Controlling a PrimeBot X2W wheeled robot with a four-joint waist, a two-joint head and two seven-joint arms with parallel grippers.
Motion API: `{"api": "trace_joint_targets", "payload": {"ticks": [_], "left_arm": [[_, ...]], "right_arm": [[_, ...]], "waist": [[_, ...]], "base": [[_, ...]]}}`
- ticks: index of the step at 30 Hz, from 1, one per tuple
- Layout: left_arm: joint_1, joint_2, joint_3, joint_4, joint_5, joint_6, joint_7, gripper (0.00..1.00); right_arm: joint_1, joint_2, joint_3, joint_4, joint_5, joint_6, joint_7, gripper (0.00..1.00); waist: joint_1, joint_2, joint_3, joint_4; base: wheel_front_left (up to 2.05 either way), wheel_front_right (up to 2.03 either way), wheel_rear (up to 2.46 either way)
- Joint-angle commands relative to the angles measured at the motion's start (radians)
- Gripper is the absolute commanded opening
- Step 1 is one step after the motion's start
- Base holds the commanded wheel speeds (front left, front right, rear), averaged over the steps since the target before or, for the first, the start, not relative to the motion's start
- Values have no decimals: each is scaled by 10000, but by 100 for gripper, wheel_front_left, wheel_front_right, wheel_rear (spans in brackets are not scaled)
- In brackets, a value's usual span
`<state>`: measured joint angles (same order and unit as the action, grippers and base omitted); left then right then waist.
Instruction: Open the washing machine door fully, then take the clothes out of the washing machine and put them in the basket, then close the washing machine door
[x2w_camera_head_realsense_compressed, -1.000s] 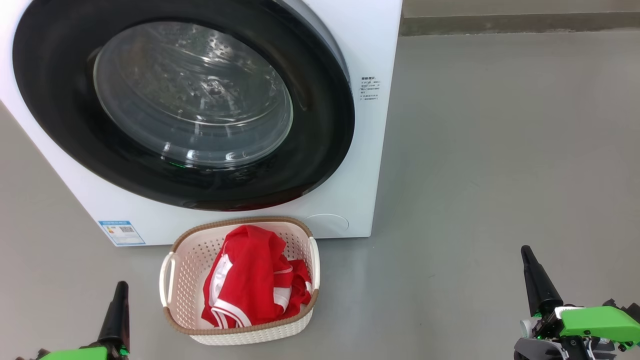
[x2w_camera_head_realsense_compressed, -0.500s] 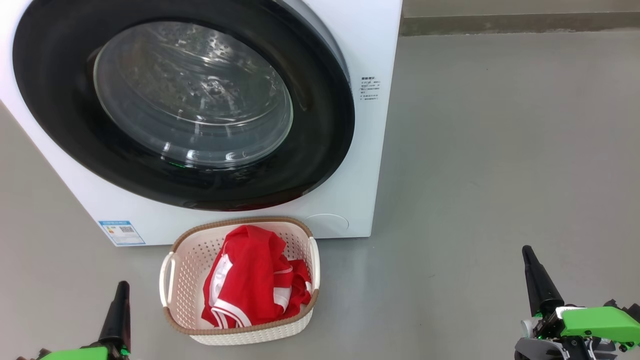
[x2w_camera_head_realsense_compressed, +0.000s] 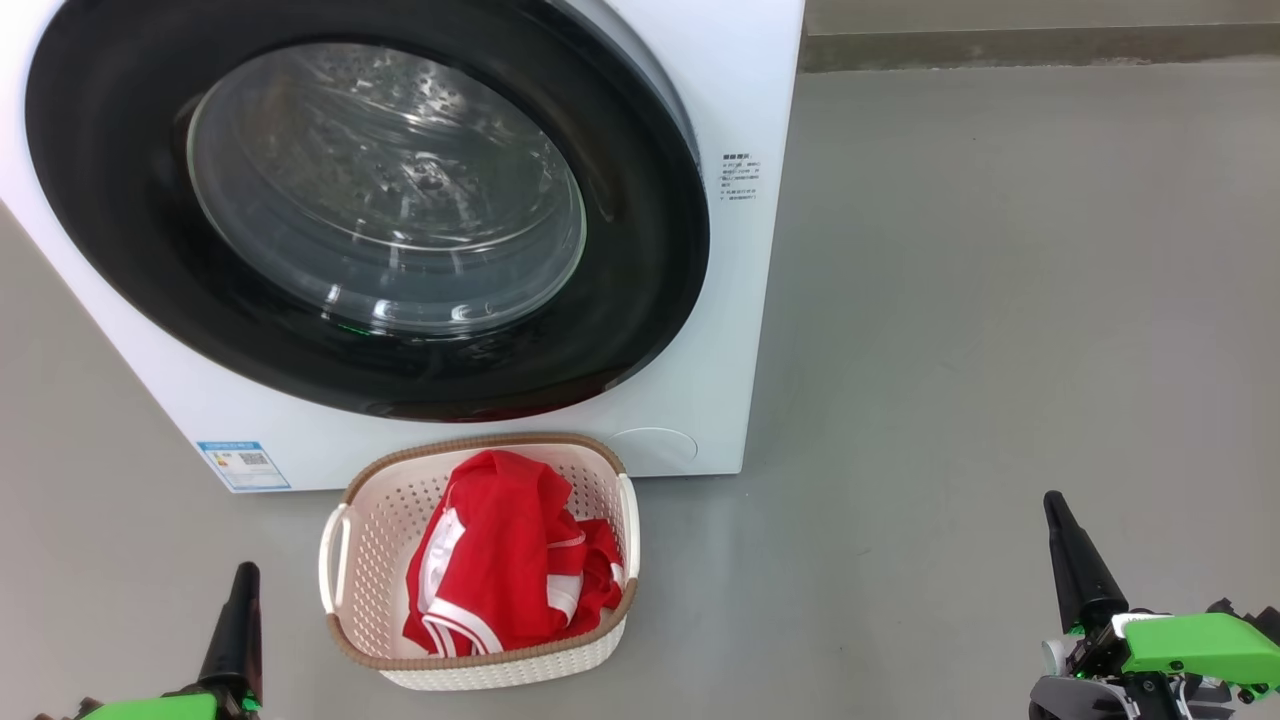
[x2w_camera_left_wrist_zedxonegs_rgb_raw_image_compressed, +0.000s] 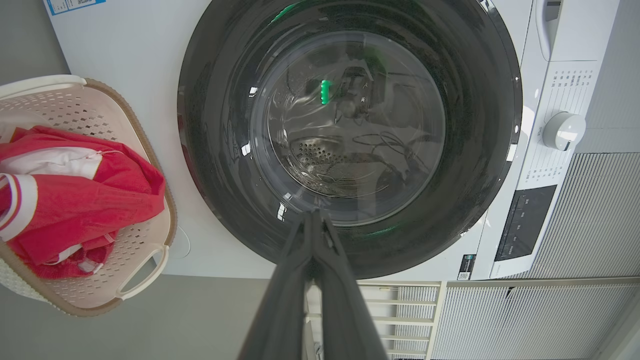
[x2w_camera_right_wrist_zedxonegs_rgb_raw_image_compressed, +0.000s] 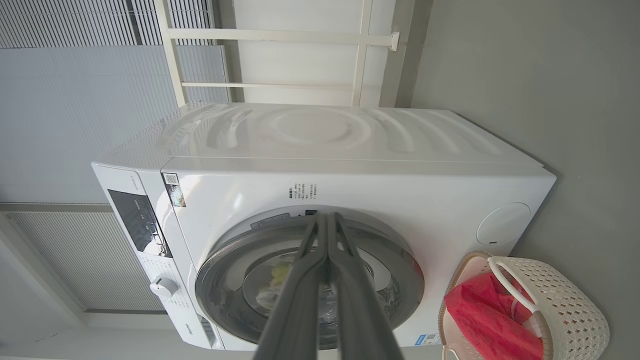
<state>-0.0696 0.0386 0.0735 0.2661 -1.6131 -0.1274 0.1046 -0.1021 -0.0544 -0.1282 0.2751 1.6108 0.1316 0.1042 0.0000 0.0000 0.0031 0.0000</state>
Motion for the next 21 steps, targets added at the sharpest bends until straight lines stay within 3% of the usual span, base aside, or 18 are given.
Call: {"api": "trace_joint_targets", "payload": {"ticks": [1,21], "left_arm": [[-380,161,348,-209,1,-33,43,0],[-382,149,366,-209,15,-33,57,0]], "right_arm": [[-52,-10,208,-306,31,-9,38,0],[-54,3,188,-305,15,-9,54,0]], "waist": [[0,0,0,0],[0,0,0,0]], "base": [[0,0,0],[0,0,0]]}}
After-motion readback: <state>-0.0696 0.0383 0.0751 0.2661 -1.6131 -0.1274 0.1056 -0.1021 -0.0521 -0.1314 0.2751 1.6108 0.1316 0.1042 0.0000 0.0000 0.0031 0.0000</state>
